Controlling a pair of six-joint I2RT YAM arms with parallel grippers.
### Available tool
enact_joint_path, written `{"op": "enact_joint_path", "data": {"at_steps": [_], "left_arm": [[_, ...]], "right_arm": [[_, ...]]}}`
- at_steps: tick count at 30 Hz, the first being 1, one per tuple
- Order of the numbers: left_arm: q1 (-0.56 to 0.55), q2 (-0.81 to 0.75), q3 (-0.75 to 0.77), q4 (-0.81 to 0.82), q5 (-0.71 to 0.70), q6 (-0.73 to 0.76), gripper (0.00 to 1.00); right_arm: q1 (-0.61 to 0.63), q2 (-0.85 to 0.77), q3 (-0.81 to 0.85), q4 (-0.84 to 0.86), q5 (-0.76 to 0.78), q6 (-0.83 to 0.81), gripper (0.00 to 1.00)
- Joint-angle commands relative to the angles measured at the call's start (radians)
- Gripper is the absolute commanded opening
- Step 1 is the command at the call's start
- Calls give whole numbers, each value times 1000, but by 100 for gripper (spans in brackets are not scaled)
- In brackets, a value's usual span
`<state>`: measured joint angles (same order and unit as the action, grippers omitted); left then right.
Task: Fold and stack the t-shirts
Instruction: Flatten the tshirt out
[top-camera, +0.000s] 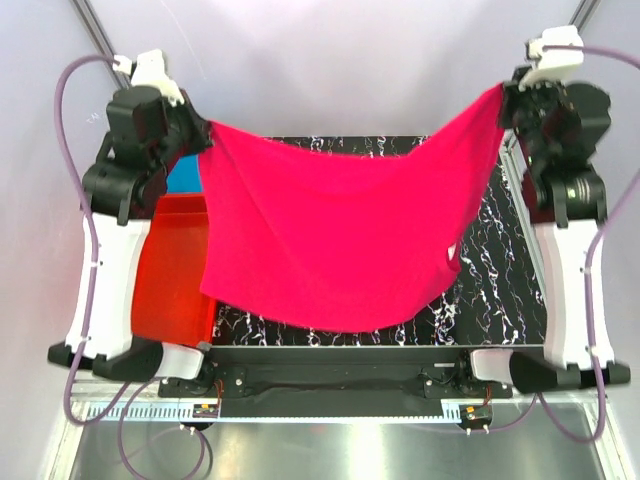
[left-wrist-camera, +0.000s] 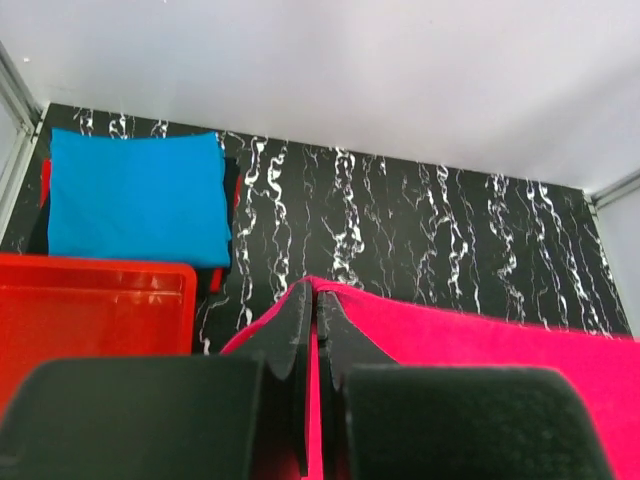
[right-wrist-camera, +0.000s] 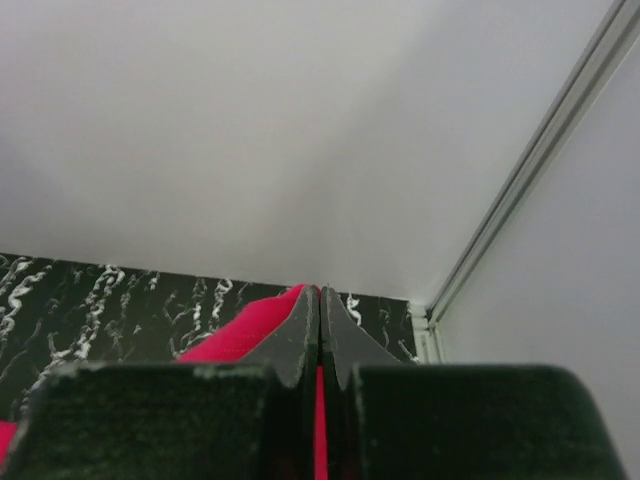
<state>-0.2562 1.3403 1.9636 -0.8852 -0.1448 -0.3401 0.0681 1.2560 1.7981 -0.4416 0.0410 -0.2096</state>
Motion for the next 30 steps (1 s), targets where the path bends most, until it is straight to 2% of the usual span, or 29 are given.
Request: {"op": "enact_joint_path", "data": {"at_steps": [1, 4, 6, 13, 18, 24, 30], "left_arm": [[32, 43, 186, 97, -2, 6, 0], [37, 80, 282, 71, 10, -13, 0], [37, 68, 285, 95, 50, -28, 0], [37, -82, 117, 135, 210, -57, 0], [35, -226, 15, 154, 300, -63, 0], [35, -412, -77, 227, 444, -108, 0], [35, -471, -114, 215, 545, -140, 0]], "right_arm": [[-16, 52, 167, 98, 42, -111, 0], [-25, 102, 289, 92, 49, -135, 0], [-27, 99, 326, 110, 57, -145, 0], [-28, -12, 302, 104, 134, -189, 0], [-27, -161, 265, 67, 171, -191, 0], [-27, -309, 352, -51, 230, -191, 0], [-8, -377, 449, -155, 287, -249, 0]]}}
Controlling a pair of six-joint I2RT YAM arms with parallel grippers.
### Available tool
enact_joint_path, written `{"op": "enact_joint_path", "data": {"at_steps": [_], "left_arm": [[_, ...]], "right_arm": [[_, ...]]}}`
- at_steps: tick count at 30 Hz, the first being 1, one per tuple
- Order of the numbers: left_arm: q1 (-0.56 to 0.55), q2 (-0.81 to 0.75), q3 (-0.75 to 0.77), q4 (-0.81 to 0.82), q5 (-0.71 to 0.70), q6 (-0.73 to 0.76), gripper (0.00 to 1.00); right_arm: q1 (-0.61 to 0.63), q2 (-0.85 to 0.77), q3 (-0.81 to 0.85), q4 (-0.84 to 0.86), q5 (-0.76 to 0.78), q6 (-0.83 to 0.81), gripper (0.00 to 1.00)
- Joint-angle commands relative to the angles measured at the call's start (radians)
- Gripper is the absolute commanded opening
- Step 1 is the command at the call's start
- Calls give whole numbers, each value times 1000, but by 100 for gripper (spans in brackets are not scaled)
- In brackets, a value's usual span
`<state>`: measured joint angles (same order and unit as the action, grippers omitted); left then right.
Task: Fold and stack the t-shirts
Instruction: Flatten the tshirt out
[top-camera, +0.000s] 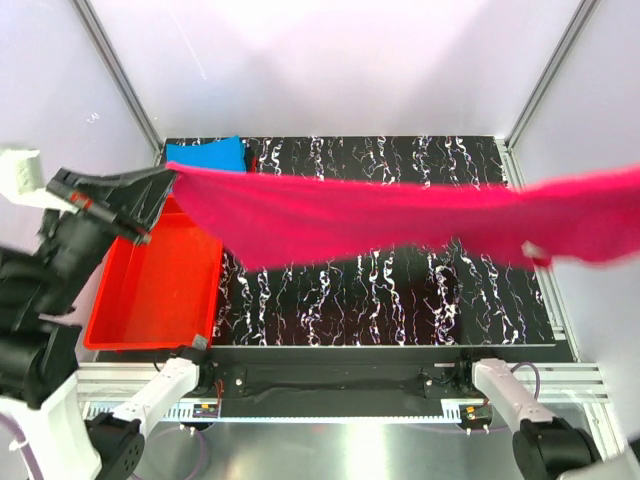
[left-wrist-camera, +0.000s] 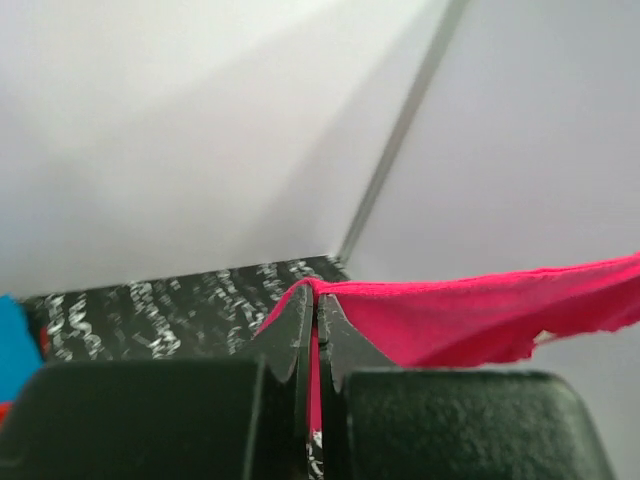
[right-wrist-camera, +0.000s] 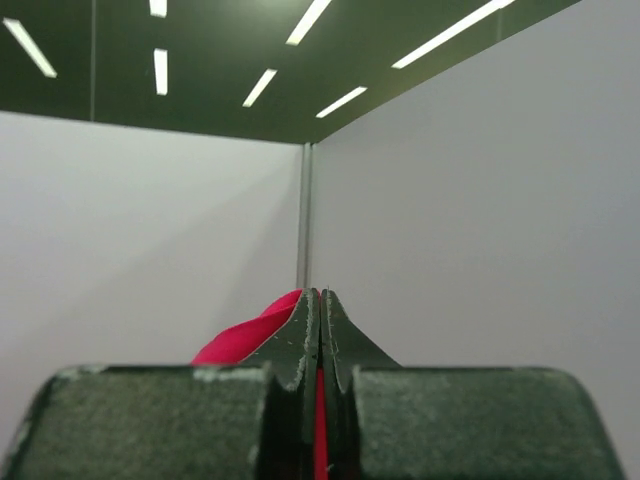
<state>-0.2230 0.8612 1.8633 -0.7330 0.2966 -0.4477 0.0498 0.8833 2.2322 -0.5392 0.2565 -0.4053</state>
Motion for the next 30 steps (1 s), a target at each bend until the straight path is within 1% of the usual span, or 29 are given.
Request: {"op": "enact_joint_path", "data": {"at_steps": [1, 3, 5, 6, 7, 8, 9, 10, 11, 12, 13, 14, 15, 17, 19, 20, 21, 22, 23, 24, 25, 27, 28, 29, 30], "left_arm": [[2, 9, -21, 64, 134, -43, 0], [2, 7, -52, 64, 157, -43, 0], [2, 16, -70, 47, 132, -23, 0], [2, 38, -76, 40, 115, -16, 0], [2, 53, -87, 37, 93, 4, 0], [2, 67, -101, 43, 88, 7, 0], [2, 100, -145, 55, 72, 9, 0], [2, 117, -174, 88, 52, 10, 0], [2, 155, -200, 102, 29, 15, 0], [2, 176, -252, 118, -38, 20, 0], [2, 199, -266, 141, -75, 35, 0], [2, 247, -274, 148, -109, 40, 0], [4, 272, -279, 158, -137, 47, 0], [5, 336, -276, 202, -171, 58, 0], [5, 378, -244, 222, -169, 64, 0], [5, 407, -234, 230, -157, 66, 0], [5, 412, -233, 242, -140, 66, 0], [5, 414, -243, 271, -136, 63, 0], [5, 409, -254, 286, -132, 63, 0], [5, 407, -260, 293, -126, 63, 0], [5, 404, -263, 296, -126, 66, 0], [5, 400, -262, 287, -132, 73, 0], [5, 395, -265, 282, -132, 75, 0], [5, 385, -271, 280, -126, 72, 0], [5, 380, -277, 280, -119, 67, 0]], "right_arm": [[18, -10, 7, -61, 82, -62, 0], [54, -30, -8, -48, 128, -102, 0], [105, -27, -38, -13, 164, -142, 0], [173, -23, -52, 7, 218, -191, 0], [214, -12, -104, 39, 252, -226, 0], [257, -9, -136, 121, 286, -268, 0], [356, -3, -175, 177, 340, -374, 0], [404, 6, -271, 244, 363, -442, 0], [471, 14, -320, 401, 386, -607, 0], [592, 25, -362, 488, 423, -692, 0], [661, 60, -414, 586, 444, -777, 0], [712, 80, -421, 699, 463, -890, 0], [741, 97, -414, 711, 449, -902, 0], [746, 131, -411, 696, 391, -889, 0], [746, 164, -378, 632, 382, -857, 0], [748, 172, -370, 566, 392, -818, 0], [746, 171, -373, 549, 398, -790, 0], [748, 158, -388, 512, 402, -756, 0], [746, 152, -402, 455, 402, -689, 0], [746, 142, -426, 459, 408, -672, 0], [746, 125, -489, 476, 411, -655, 0], [748, 132, -488, 340, 362, -513, 0], [746, 161, -456, 287, 348, -456, 0], [746, 178, -445, 213, 325, -360, 0], [746, 196, -434, 181, 319, -324, 0]]}}
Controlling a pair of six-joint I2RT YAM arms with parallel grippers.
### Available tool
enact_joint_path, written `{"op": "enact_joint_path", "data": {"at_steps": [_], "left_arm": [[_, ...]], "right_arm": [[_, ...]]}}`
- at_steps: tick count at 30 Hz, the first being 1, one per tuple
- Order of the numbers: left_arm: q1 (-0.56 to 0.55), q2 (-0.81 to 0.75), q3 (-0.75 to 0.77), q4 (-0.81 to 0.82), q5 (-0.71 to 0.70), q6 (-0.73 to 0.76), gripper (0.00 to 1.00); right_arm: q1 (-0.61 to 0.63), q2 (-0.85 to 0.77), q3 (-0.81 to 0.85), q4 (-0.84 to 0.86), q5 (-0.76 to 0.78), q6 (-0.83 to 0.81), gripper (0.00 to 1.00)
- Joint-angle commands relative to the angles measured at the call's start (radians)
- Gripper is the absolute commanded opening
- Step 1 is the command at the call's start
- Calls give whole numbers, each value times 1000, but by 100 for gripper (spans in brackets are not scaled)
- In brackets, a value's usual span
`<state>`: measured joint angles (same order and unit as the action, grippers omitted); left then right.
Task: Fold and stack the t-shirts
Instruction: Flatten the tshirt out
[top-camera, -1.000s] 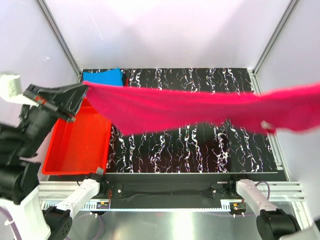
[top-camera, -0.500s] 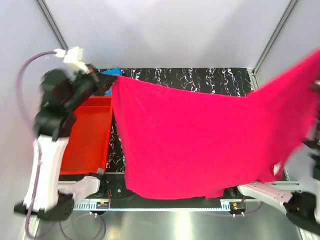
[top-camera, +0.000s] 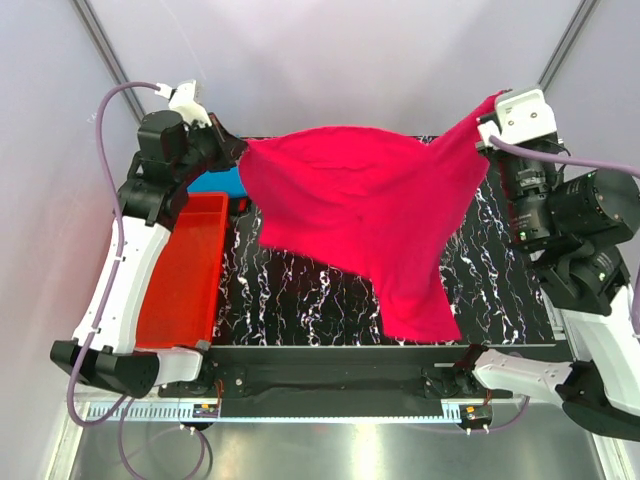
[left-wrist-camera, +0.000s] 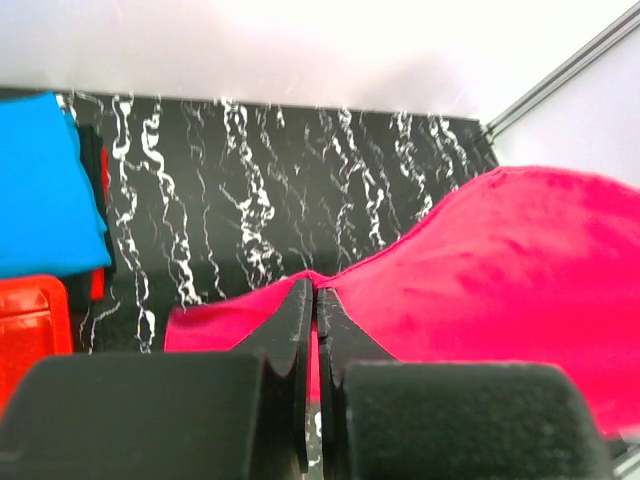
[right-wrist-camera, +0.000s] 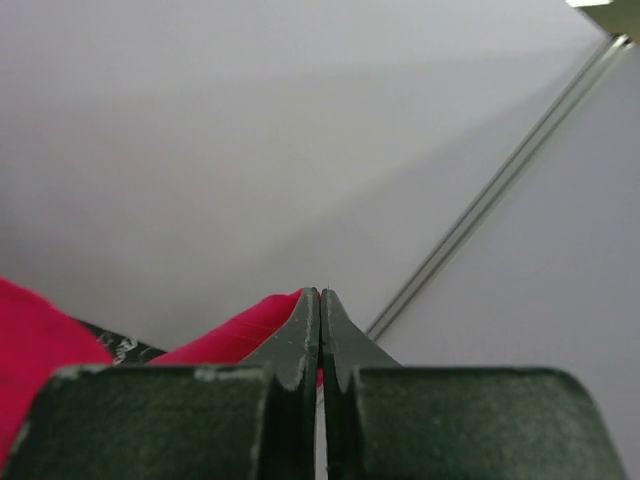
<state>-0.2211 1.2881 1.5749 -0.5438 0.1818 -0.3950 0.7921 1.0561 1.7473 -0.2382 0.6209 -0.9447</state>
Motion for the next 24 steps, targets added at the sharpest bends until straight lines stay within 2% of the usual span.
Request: {"op": "enact_joint_path", "data": {"at_steps": [1, 2, 7, 9, 10, 14, 16, 19, 20, 24], "left_arm": [[3, -53, 7, 88, -2, 7, 0], [2, -70, 2, 87, -2, 4, 0], [3, -99, 7, 12, -53, 34, 0], [3, -114, 10, -2, -64, 51, 0], [3, -122, 5, -1, -68, 57, 0], [3, -148, 26, -27, -97, 58, 0], [2, -150, 40, -41, -78, 53, 0], [2, -159, 45, -41, -41, 41, 0], [2, -161, 42, -42, -35, 42, 0], [2, -173, 43, -53, -7, 68, 0]], "right_arm": [[2, 72, 81, -154, -50, 249, 0], [4, 102, 101, -218, -52, 312, 0], [-7, 298, 210, -410, -17, 420, 0], [-40, 334, 222, -446, -29, 481, 0], [-98, 352, 227, -482, -53, 515, 0], [-288, 380, 256, -576, -321, 739, 0], [-355, 390, 267, -602, -412, 790, 0], [-514, 407, 264, -654, -579, 892, 0], [-609, 410, 258, -658, -651, 935, 0], [-755, 406, 254, -693, -690, 1000, 0]]}}
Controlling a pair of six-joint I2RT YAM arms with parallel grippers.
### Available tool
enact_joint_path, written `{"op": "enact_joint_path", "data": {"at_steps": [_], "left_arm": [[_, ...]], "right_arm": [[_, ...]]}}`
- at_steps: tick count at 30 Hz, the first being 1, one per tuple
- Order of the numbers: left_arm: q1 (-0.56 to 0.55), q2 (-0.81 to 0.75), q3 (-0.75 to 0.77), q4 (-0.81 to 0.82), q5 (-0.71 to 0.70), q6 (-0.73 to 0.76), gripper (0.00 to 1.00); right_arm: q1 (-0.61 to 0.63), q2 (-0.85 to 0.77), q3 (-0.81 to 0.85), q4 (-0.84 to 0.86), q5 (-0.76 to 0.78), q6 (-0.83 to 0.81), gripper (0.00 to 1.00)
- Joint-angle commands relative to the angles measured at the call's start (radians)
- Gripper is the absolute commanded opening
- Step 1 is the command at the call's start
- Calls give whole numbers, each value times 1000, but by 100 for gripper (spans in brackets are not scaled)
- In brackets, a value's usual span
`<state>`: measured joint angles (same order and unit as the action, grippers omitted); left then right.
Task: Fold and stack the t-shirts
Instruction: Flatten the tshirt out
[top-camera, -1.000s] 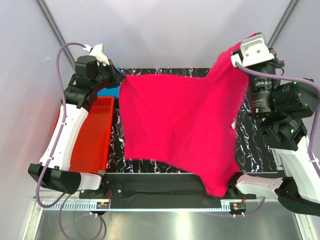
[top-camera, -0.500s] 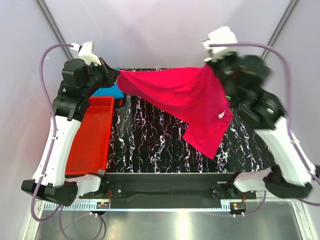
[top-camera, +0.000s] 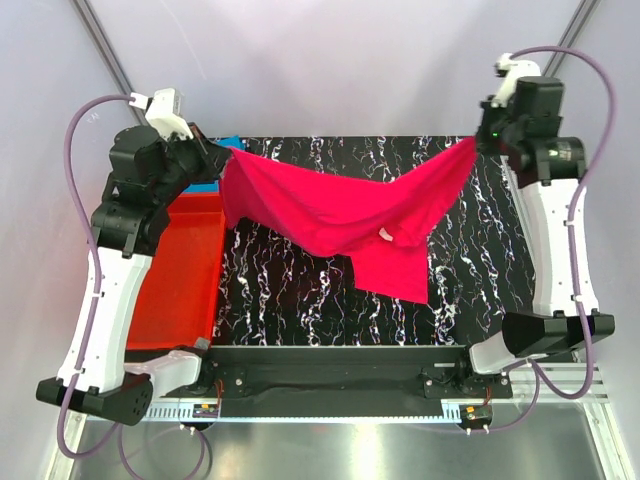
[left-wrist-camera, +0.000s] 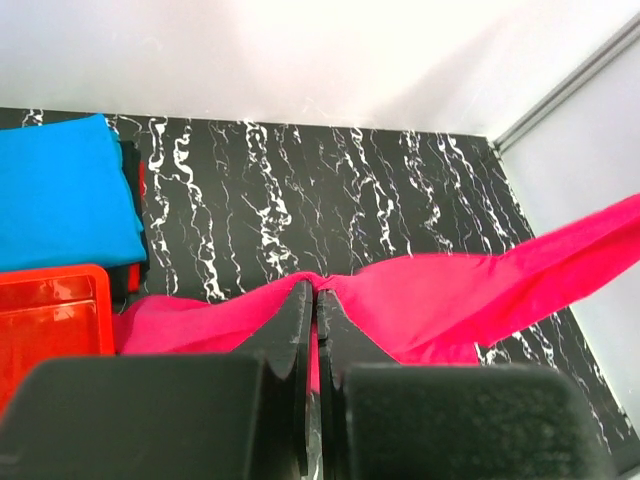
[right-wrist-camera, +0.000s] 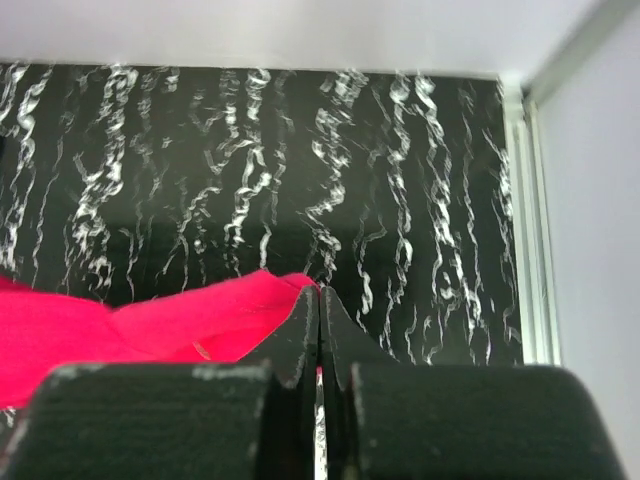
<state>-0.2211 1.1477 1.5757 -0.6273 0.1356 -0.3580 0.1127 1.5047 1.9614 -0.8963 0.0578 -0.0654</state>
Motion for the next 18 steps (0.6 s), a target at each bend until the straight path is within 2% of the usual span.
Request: {"op": "enact_joint_path", "data": {"at_steps": [1, 9, 13, 18], "left_arm": [[2, -45, 44, 29, 47, 34, 0], [2, -128, 115, 60, 156, -2, 0], [2, -166, 177, 52, 196, -33, 0], [2, -200, 248, 52, 331, -110, 0]], "right_arm": [[-91, -57, 56, -68, -121, 124, 0], [-104, -176, 404, -176, 108, 81, 0], [-104, -250, 478, -208, 180, 73, 0], [-102, -374, 479, -245, 148, 145, 0]]}}
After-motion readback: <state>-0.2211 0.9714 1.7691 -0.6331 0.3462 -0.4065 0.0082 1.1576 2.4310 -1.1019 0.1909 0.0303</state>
